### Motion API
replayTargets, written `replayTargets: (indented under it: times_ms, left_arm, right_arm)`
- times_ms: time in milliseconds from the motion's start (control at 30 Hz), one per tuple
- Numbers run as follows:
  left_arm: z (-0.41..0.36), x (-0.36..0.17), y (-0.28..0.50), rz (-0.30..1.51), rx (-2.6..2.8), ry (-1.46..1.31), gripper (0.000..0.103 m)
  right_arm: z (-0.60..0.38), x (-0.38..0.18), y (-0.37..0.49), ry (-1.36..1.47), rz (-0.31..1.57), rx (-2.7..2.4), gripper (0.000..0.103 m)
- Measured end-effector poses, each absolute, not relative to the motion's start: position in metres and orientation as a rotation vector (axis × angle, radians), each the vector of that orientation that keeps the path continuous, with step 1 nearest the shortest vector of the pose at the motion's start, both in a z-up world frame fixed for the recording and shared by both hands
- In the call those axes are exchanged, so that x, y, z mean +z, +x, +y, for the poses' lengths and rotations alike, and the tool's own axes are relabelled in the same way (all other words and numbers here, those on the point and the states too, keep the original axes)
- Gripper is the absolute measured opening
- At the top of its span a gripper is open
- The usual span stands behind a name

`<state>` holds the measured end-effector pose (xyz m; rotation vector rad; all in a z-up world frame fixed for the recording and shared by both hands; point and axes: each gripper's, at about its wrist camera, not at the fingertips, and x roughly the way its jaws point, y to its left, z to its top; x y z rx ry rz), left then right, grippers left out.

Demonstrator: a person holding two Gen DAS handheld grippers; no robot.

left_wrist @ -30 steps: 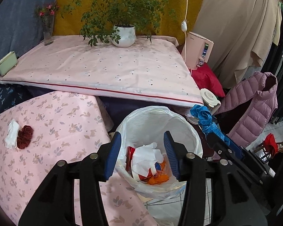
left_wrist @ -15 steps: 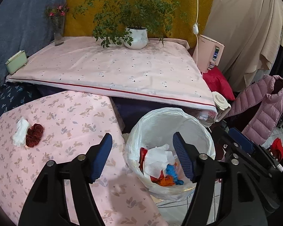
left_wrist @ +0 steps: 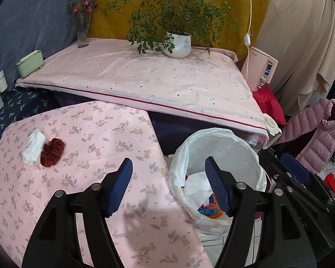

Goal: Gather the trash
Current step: 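Withdraw both grippers from the bin back over the table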

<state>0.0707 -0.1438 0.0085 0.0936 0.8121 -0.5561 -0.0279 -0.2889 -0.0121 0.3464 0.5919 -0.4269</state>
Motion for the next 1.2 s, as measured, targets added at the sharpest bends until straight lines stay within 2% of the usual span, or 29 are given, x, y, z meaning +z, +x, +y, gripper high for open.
replayTargets:
  times_ms: [367,500,933,1000,1167,1200]
  left_arm:
    - [-0.102,0.004,0.086,0.824,-0.494,0.05,0.064]
    - [-0.082,-0.001,0.095,0.835,-0.461,0.029,0.064]
    - [0.003,-0.019,0.127,0.853,-0.319,-0.018,0.066]
    - [0.016,-0.022,0.132,0.852,-0.296,-0.021,0.071]
    - [0.05,-0.031,0.145,0.855,-0.242,-0.025,0.072]
    - [0.059,-0.033,0.149,0.859,-0.23,-0.028,0.075]
  right_arm:
    - [-0.253,-0.012,-0.008,0.305,0.611,-0.38,0.054]
    - [-0.237,-0.012,0.001,0.289,0.616,-0.359,0.059]
    - [-0.17,-0.02,0.041,0.23,0.664,-0.263,0.059]
    - [-0.158,-0.023,0.049,0.22,0.673,-0.246,0.059]
    - [-0.124,-0.032,0.072,0.198,0.705,-0.201,0.059]
    - [-0.119,-0.035,0.076,0.194,0.711,-0.192,0.059]
